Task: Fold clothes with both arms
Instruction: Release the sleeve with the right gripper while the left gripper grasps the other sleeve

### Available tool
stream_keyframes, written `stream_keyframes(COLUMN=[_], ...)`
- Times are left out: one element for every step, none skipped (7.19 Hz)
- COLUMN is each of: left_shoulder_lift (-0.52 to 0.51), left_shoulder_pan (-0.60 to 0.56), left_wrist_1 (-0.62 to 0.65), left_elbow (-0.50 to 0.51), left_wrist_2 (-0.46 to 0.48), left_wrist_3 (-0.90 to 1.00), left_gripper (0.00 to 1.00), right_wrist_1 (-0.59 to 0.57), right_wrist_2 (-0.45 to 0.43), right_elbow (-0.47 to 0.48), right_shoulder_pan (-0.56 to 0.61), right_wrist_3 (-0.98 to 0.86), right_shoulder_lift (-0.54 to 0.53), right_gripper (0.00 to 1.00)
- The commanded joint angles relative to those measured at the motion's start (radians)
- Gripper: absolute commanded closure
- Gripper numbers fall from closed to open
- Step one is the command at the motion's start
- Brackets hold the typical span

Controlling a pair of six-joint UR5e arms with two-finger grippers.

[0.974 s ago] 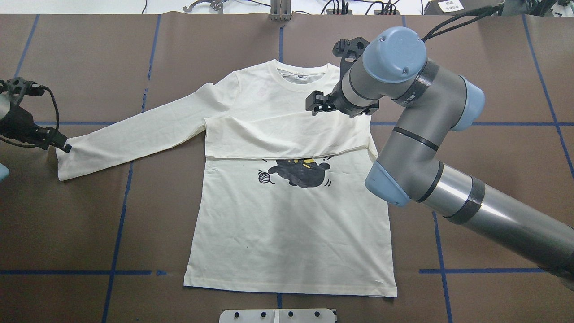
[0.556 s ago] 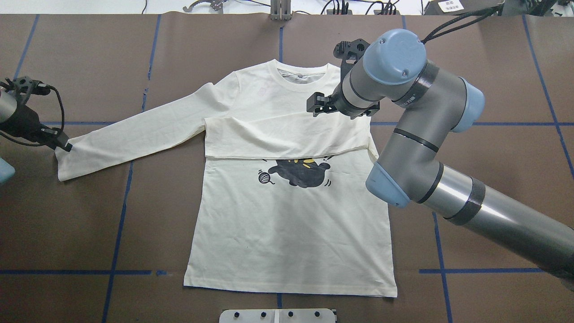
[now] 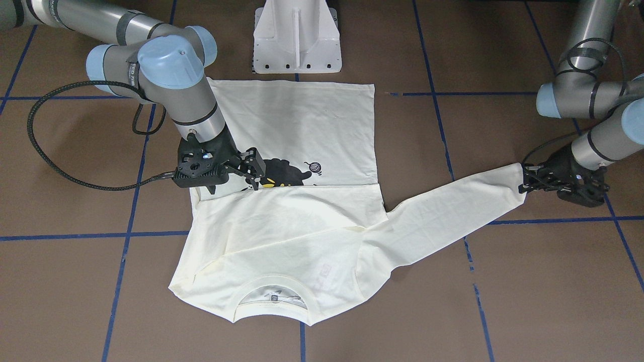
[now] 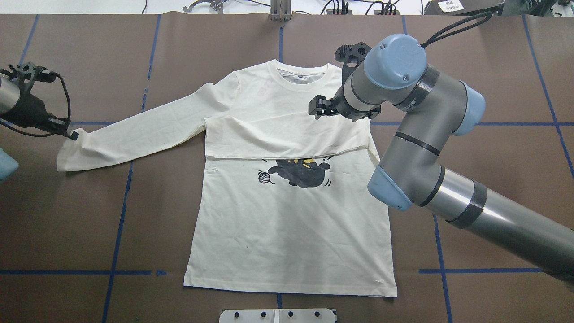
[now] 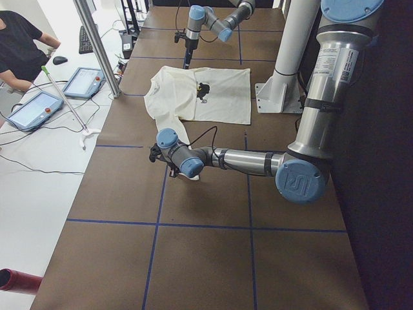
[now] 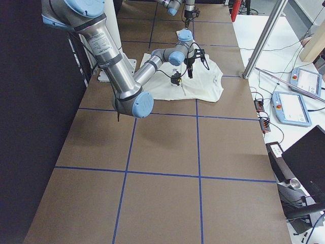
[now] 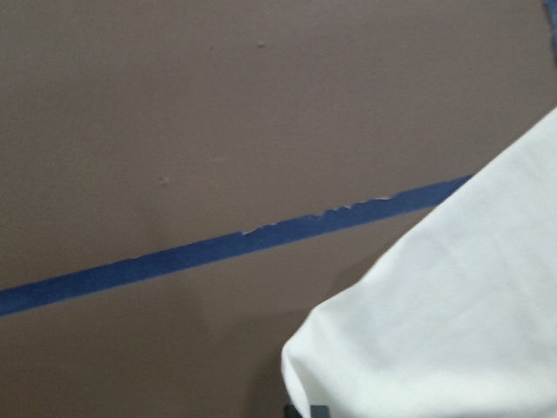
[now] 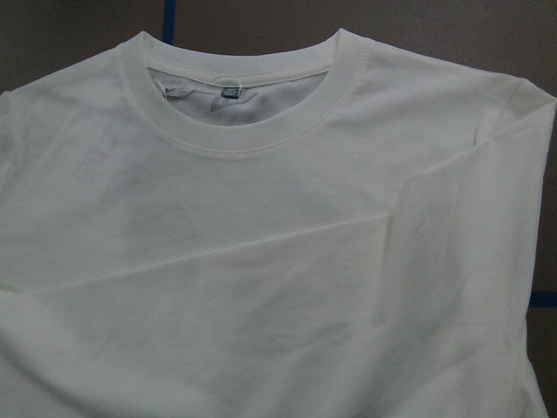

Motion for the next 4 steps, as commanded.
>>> stream_keyframes(left_shoulder_lift=[-0.097, -0.187, -0.335, -0.465], left_shoulder_pan=[0.010, 0.097, 0.171, 0.247], left_wrist_1=[0.000, 0.024, 0.076, 0.122], left_elbow=[-0.144, -0.181, -0.177, -0.159], left_wrist_2=[0.001, 0.015, 0.079, 0.196], left_wrist_3=[-0.301, -0.426, -0.577, -0.639], left_gripper=[1.00, 1.00, 1.00, 1.00], right_wrist_1=[0.000, 0.004, 0.009, 0.011], right_wrist_2=[0.015, 0.017, 0.024, 0.033], right_elbow=[0.097, 0.171, 0.237, 0.279], right_shoulder_pan=[0.048, 0.085, 0.123, 0.161], right_wrist_3=[-0.070, -0.175, -0.223, -0.254], right_shoulder_lift=[-0.113, -0.217, -0.309, -0.380], right_gripper=[0.00, 0.00, 0.00, 0.00])
